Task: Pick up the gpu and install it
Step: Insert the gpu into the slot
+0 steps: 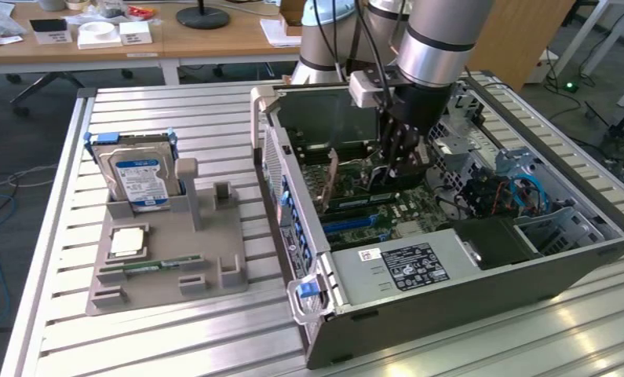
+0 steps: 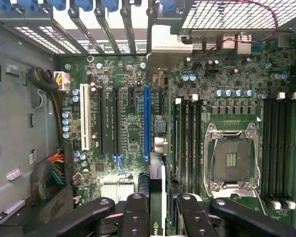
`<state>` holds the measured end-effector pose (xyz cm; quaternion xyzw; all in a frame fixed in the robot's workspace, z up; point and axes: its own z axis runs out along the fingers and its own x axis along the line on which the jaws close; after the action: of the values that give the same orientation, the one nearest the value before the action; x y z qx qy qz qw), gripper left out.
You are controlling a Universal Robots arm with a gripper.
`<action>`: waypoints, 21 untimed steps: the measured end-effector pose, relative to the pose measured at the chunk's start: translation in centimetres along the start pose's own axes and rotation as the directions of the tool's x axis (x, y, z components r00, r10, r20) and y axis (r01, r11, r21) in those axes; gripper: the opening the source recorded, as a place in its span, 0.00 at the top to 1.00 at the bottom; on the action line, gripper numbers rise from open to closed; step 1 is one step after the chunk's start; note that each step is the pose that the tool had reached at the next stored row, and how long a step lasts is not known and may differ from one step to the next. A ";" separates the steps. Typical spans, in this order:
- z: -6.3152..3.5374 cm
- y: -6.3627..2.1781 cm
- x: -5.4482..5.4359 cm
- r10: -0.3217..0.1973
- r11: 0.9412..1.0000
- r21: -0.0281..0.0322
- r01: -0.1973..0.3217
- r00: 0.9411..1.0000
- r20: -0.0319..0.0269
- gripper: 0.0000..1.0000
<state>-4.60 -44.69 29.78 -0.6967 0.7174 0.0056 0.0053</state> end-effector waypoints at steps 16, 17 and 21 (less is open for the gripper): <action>1.52 0.68 0.1 -0.032 0.999 0.000 0.032 0.999 0.004 0.74; 1.58 0.69 0.1 -0.032 0.999 0.000 0.032 0.999 0.004 0.74; 1.90 0.78 0.3 -0.033 0.999 0.000 0.033 0.999 0.004 0.74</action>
<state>-5.39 -44.90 27.87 -0.7083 0.7059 0.0071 0.0066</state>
